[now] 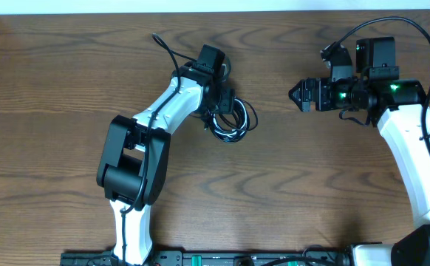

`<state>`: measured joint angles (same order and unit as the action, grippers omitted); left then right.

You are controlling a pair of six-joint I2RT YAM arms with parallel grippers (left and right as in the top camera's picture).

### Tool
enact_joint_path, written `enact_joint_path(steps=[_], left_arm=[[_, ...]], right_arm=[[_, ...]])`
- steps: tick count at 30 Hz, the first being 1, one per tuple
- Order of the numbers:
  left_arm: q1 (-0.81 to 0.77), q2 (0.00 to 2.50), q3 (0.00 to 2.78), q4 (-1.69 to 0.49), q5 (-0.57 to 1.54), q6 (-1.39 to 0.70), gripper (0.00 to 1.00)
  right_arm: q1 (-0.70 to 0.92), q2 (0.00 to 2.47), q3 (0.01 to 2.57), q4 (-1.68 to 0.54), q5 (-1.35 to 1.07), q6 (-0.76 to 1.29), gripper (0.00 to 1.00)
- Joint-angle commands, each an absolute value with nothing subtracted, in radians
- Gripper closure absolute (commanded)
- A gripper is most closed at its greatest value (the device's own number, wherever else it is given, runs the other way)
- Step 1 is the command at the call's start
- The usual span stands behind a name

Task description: Untangle cables

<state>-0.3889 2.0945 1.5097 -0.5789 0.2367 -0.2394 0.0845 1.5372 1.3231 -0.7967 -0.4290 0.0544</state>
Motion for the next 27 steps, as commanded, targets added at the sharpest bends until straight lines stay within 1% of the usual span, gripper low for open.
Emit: enact_joint_path(steps=[1,9,10,17,18,20,21,23,24,25,27], left_arm=[[-0.385,2.096,1.512,-0.594,0.223,-0.234,0.36],[-0.365,2.003,1.523,-0.657,0.223,-0.234,0.38],[-0.365,1.984,1.523,-0.676,0.223,-0.234,0.42],[-0.366,1.98,1.52,-0.722,0.223,-0.234,0.57],[-0.366,1.98,1.52,-0.722,0.223,-0.234,0.6],[-0.366,1.98,1.52,-0.722,0.223,-0.234,0.64],[-0.366,1.98,1.52,-0.721,0.223,-0.234,0.68],[-0.366,1.98,1.52,-0.721,0.223,-0.234,0.79],[-0.366,1.98,1.52,-0.721,0.223,-0.234,0.89],[-0.366,1.98,1.52,-0.721,0.223,-0.234,0.92],[-0.366,1.98,1.522,-0.721,0.223,-0.234,0.93]], right_arm=[[0.093,1.541,1.33,-0.797,-0.425,0.065,0.01],[0.094,1.541,1.33,-0.796,-0.424,0.065,0.01],[0.094,1.541,1.33,-0.797,-0.424,0.065,0.01],[0.093,1.541,1.33,-0.796,-0.424,0.065,0.01],[0.093,1.541,1.33,-0.796,-0.423,0.065,0.01],[0.094,1.541,1.33,-0.796,-0.421,0.065,0.01],[0.093,1.541,1.33,-0.796,-0.421,0.065,0.01],[0.094,1.541,1.33,-0.797,-0.421,0.065,0.01],[0.093,1.541,1.33,-0.797,-0.421,0.065,0.01],[0.093,1.541,1.33,-0.797,-0.421,0.065,0.01],[0.093,1.541,1.33,-0.797,-0.42,0.065,0.01]])
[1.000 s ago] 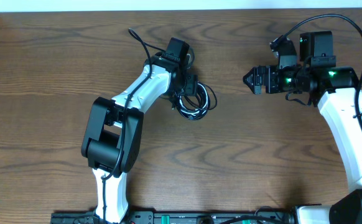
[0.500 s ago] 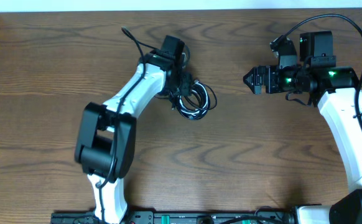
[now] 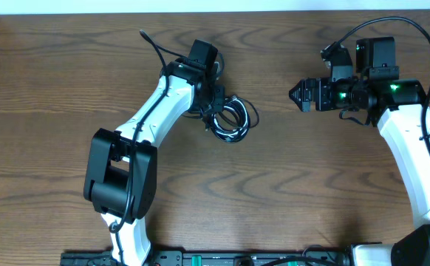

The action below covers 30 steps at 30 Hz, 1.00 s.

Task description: Untangle cables

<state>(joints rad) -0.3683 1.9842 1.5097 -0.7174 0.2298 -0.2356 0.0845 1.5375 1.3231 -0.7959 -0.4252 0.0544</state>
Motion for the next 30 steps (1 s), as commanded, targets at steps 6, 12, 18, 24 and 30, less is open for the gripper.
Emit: enact_joint_path(steps=[6,12,18,24,30], left_arm=[[-0.365,1.886,1.543,-0.73,0.252,-0.235,0.92],[-0.365,1.717,1.543,-0.728,0.3,-0.246,0.93],[-0.365,1.578,1.543,-0.728,0.306,-0.265,0.92],[-0.365,1.473,1.543,-0.716,0.307,-0.285,0.93],[-0.365,1.42,1.543,-0.678,0.307,-0.295,0.93]], right_arm=[[0.093,1.541,1.329,-0.797,-0.421,0.065,0.01],[0.093,1.541,1.329,-0.797,-0.421,0.066,0.01],[0.094,1.541,1.329,-0.796,-0.421,0.066,0.01],[0.093,1.541,1.329,-0.796,-0.421,0.067,0.01],[0.094,1.541,1.329,-0.796,-0.421,0.067,0.01]])
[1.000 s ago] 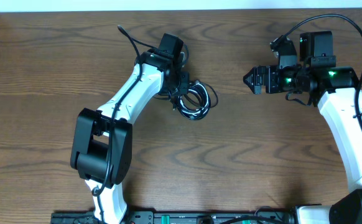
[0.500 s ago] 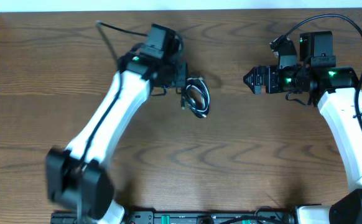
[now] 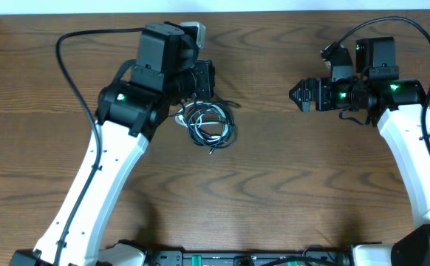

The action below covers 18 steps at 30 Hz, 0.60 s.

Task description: Untangle cables

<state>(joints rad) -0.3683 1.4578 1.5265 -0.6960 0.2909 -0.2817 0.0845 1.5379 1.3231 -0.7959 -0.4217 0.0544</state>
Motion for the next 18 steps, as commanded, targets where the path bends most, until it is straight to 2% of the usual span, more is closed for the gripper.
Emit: enact_joint_path(steps=[1,18], left_arm=[[-0.365,1.414,1.543,-0.671,0.307,-0.295,0.92],[-0.365,1.343,1.543,-0.416,0.438,-0.439,0.93]], right_arm=[[0.094,1.541,1.329,-0.796,-0.421,0.067,0.01],[0.094,1.544,1.329,-0.788,-0.422,0.067,0.01]])
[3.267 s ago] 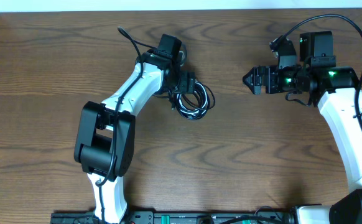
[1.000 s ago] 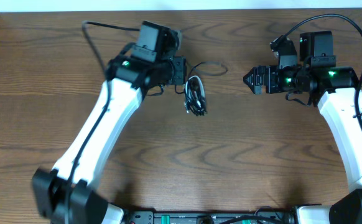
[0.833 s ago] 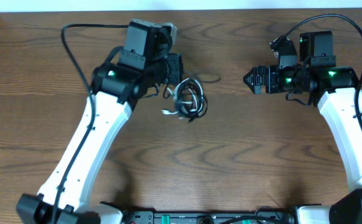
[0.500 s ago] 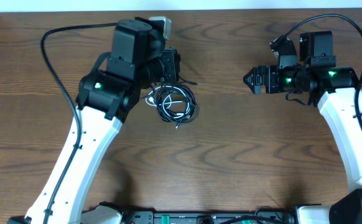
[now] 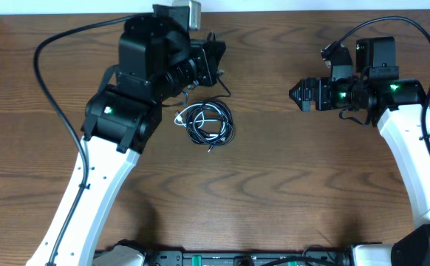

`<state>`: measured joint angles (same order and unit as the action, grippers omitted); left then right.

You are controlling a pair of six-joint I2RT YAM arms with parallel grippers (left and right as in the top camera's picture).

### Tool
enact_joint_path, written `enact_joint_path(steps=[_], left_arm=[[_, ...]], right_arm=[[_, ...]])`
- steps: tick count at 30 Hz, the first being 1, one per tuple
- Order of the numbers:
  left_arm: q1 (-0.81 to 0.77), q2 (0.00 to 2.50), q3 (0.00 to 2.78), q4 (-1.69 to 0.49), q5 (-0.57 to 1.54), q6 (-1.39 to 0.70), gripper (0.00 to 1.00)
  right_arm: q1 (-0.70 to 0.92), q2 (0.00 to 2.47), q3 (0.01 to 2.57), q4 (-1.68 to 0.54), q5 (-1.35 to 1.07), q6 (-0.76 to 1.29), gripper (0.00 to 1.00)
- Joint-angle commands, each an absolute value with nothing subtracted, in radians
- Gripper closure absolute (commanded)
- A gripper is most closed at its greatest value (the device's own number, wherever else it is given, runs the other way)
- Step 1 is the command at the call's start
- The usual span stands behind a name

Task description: Untangle cables

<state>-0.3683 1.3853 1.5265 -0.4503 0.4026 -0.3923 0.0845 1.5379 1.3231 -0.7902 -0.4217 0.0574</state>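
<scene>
A tangle of black and grey cables (image 5: 207, 123) lies coiled on the wooden table, left of centre, with a white plug (image 5: 179, 116) at its left edge. My left gripper (image 5: 213, 65) hangs raised just above and behind the coil. It looks shut on a thin black strand (image 5: 223, 93) that rises from the coil to its fingers. My right gripper (image 5: 297, 94) hovers far to the right, pointing left toward the coil, its fingers together with nothing between them.
The left arm's own black supply cable (image 5: 49, 52) loops out over the table's left part. The table's far edge (image 5: 274, 10) runs close behind both grippers. A black rail (image 5: 237, 258) lies along the front edge.
My left gripper has risen and shifted a little back and right. The coil has slid slightly up-left and a strand now stretches up from it. The right arm is unchanged.
My left gripper sat low on the coil's left side near the table's middle. It stayed there while the arm shifted left. Then the arm stood raised with the coil dragged leftward. Now the gripper hangs higher with a strand pulled up. The right arm never moved.
</scene>
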Motion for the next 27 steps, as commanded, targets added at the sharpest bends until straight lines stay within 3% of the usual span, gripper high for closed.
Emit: enact_joint_path(steps=[1,18,27], left_arm=[[-0.365,1.334,1.543,-0.392,0.438,-0.448,0.93],[-0.365,1.142,1.543,-0.128,0.241,-0.563,0.93],[-0.365,1.061,1.543,-0.097,0.222,-0.563,0.93]], right_arm=[[0.094,1.545,1.329,-0.788,-0.422,0.067,0.01],[0.144,1.66,1.329,-0.716,-0.559,0.067,0.01],[0.273,1.723,1.329,-0.594,-0.564,0.21,0.05]])
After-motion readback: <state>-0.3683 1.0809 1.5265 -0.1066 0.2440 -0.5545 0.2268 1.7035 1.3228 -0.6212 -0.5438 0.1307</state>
